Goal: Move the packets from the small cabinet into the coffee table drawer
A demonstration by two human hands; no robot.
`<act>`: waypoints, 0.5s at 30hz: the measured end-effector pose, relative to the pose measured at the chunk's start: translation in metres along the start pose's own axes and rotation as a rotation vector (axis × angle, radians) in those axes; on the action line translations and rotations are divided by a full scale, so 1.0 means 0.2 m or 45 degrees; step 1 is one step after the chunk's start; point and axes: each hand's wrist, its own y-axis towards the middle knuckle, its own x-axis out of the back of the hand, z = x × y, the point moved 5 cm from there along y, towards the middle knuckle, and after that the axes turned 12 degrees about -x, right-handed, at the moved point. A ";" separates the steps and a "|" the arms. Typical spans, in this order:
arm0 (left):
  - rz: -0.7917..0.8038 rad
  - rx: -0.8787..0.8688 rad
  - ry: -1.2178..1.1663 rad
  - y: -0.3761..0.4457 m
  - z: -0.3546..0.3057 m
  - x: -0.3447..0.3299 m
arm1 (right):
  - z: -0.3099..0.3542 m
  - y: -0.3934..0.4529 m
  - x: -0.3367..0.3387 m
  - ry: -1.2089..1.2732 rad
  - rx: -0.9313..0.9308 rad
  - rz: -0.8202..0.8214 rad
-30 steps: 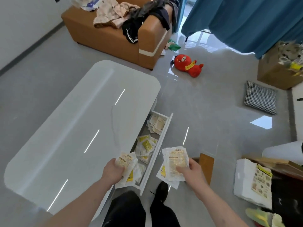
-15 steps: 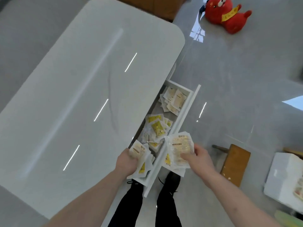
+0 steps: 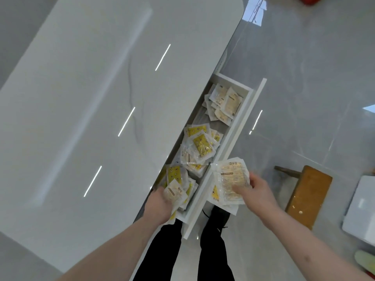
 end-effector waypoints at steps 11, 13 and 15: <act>-0.170 -0.019 -0.103 0.11 -0.16 0.07 | -0.01 0.03 0.00 0.066 0.005 0.027; -0.133 0.049 -0.064 0.14 -0.12 0.04 | -0.03 0.04 -0.01 0.064 -0.002 0.019; -0.082 0.082 -0.013 0.13 -0.09 0.02 | -0.06 0.05 -0.03 0.049 -0.014 0.023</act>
